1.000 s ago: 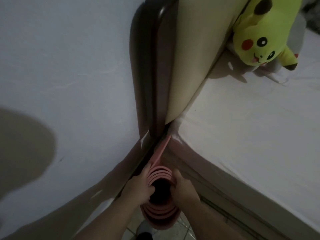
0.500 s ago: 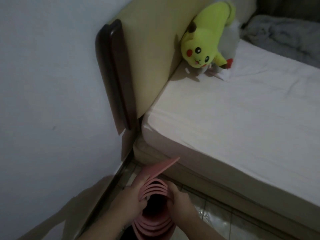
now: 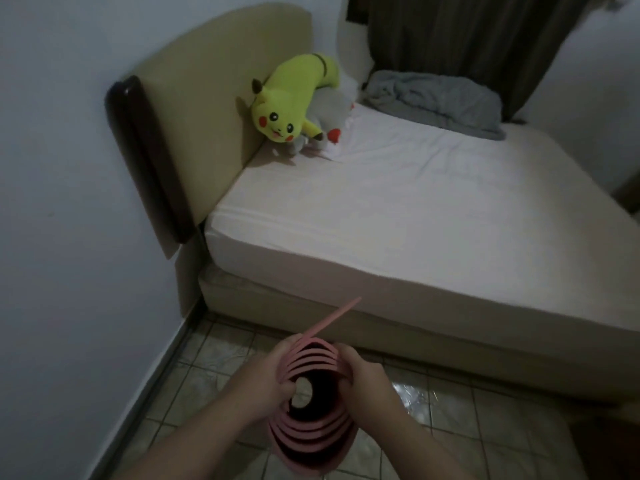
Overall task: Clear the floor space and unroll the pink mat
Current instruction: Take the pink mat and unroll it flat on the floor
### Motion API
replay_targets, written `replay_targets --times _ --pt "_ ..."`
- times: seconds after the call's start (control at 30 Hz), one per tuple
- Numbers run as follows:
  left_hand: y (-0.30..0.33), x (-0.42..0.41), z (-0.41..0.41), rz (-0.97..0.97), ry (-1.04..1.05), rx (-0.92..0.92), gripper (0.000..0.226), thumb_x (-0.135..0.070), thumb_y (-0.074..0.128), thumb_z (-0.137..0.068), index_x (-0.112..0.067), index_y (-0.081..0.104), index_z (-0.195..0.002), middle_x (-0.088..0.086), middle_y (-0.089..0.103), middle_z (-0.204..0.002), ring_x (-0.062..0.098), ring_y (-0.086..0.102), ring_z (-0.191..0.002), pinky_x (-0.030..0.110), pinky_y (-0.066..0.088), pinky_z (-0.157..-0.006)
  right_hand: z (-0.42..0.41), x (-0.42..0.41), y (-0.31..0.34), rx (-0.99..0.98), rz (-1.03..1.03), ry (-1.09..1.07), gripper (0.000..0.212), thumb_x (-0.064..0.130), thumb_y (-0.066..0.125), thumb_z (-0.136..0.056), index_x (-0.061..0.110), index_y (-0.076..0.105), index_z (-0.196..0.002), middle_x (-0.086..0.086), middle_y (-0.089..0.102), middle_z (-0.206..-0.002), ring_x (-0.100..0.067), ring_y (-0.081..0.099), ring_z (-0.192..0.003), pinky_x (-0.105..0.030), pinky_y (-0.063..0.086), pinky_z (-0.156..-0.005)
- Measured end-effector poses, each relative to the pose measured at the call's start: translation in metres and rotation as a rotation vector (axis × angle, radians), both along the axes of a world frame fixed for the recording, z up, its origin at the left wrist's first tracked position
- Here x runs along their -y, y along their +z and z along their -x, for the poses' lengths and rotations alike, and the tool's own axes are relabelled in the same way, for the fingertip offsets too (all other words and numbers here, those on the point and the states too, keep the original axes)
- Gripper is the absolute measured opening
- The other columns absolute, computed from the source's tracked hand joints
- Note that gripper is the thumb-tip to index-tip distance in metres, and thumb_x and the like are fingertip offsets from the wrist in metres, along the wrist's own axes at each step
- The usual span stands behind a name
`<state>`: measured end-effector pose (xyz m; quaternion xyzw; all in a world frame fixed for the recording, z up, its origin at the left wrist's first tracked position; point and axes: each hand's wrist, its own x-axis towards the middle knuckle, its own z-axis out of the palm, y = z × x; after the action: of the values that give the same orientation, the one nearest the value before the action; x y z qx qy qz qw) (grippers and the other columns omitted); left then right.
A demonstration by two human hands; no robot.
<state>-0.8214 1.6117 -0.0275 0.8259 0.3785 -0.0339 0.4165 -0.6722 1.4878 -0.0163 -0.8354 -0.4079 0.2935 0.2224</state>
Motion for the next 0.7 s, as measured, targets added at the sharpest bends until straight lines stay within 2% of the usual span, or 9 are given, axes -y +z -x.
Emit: replay_targets --times 0.2,0.3,0.37,0.47,0.63,0.7 --pt "0.022 0.101 0.004 -0.054 -0.114 0.031 0.079 -0.026 0.061 -0.075 -0.048 0.026 -0.142 -0.006 0.065 -0.121 0.015 0.061 -0.106 0.024 0.048 -0.084 0.02 0.118 0.017 0.059 -0.065 -0.107 0.056 0.009 0.048 -0.08 0.034 0.049 -0.129 -0.007 0.069 -0.113 -0.027 0.063 -0.105 -0.03 0.05 -0.08" --pt "0.031 0.153 0.015 -0.071 -0.123 0.072 0.077 -0.025 0.062 -0.073 -0.047 0.03 -0.14 -0.004 0.066 -0.118 0.017 0.062 -0.105 0.03 0.05 -0.088 0.038 0.174 0.024 0.086 -0.066 -0.164 0.055 0.01 0.048 -0.081 0.035 0.048 -0.129 -0.007 0.069 -0.11 -0.026 0.064 -0.1 -0.026 0.045 -0.072" --pt "0.036 0.186 0.023 -0.104 -0.115 0.086 0.075 -0.026 0.062 -0.072 -0.047 0.033 -0.138 -0.004 0.067 -0.118 0.018 0.062 -0.104 0.029 0.05 -0.084 0.051 0.208 0.03 0.095 -0.067 -0.184 0.054 0.008 0.047 -0.081 0.033 0.049 -0.129 -0.007 0.069 -0.11 -0.024 0.063 -0.097 -0.024 0.042 -0.071" --pt "0.044 0.237 0.035 -0.092 -0.129 0.097 0.073 -0.025 0.062 -0.072 -0.049 0.034 -0.135 -0.007 0.066 -0.115 0.016 0.062 -0.1 0.028 0.049 -0.079 0.068 0.259 0.042 0.071 -0.085 -0.205 0.053 0.005 0.045 -0.081 0.035 0.052 -0.124 0.001 0.068 -0.109 -0.01 0.056 -0.089 -0.022 0.041 -0.069" --pt "0.051 0.318 0.047 -0.041 -0.192 0.102 0.071 -0.027 0.06 -0.073 -0.055 0.032 -0.132 -0.018 0.063 -0.089 0.001 0.06 -0.073 0.018 0.047 -0.06 0.082 0.347 0.043 0.022 -0.057 -0.274 0.055 0.008 0.044 -0.081 0.047 0.045 -0.12 0.016 0.06 -0.098 -0.004 0.056 -0.087 -0.015 0.044 -0.066" --pt "0.048 0.35 0.052 -0.023 -0.202 0.097 0.073 -0.027 0.059 -0.074 -0.054 0.029 -0.134 -0.019 0.063 -0.085 -0.003 0.06 -0.071 0.015 0.046 -0.057 0.088 0.376 0.038 0.022 -0.049 -0.278 0.052 0.011 0.044 -0.083 0.048 0.043 -0.119 0.017 0.064 -0.101 -0.004 0.059 -0.089 -0.022 0.052 -0.072"
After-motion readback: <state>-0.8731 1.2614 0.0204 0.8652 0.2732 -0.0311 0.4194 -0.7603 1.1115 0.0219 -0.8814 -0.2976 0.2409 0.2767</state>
